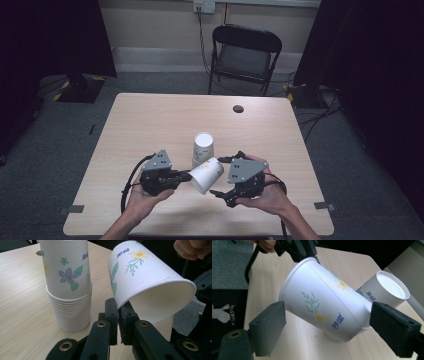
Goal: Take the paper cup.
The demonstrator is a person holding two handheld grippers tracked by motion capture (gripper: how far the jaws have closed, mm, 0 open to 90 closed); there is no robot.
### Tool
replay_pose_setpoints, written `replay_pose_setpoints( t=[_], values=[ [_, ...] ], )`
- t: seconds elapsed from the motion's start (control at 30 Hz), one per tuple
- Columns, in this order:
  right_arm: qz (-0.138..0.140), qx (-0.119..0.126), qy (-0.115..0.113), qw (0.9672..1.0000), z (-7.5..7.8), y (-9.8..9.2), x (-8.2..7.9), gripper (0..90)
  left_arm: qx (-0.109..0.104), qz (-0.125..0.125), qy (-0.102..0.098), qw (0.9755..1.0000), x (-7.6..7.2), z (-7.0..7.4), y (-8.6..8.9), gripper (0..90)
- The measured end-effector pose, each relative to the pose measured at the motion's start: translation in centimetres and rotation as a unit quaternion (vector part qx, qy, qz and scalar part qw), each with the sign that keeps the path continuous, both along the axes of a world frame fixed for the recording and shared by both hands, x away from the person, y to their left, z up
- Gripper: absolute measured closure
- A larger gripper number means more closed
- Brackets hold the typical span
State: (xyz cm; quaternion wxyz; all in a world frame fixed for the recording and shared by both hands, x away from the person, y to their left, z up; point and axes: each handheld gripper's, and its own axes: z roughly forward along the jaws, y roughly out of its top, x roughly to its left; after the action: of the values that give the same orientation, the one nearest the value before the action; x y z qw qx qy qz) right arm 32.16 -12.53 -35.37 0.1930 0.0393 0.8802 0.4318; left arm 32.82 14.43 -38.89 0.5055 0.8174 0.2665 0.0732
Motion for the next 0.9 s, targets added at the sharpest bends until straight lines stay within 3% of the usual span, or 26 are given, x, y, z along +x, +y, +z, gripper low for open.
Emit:
replay_pose_setpoints(
  t=[0.63, 0.8, 0.9],
  values=[
    [-0.009, -0.05, -0.032, 0.9982, -1.2, 1.2, -0.1, 12.2, -0.014, 0.008, 0.02, 0.9997, 0.7, 0.5, -0.3, 86.8],
    [-0.004, -0.082, -0.062, 0.9947, -1.8, 1.8, -0.4, 14.7, -0.016, -0.001, 0.044, 0.9989, 1.2, 0.6, -0.5, 87.1],
    [-0.002, -0.096, -0.079, 0.9922, -2.1, 2.4, -0.6, 15.9, -0.014, -0.005, 0.044, 0.9989, 1.1, 0.6, -0.9, 87.3]
  ],
)
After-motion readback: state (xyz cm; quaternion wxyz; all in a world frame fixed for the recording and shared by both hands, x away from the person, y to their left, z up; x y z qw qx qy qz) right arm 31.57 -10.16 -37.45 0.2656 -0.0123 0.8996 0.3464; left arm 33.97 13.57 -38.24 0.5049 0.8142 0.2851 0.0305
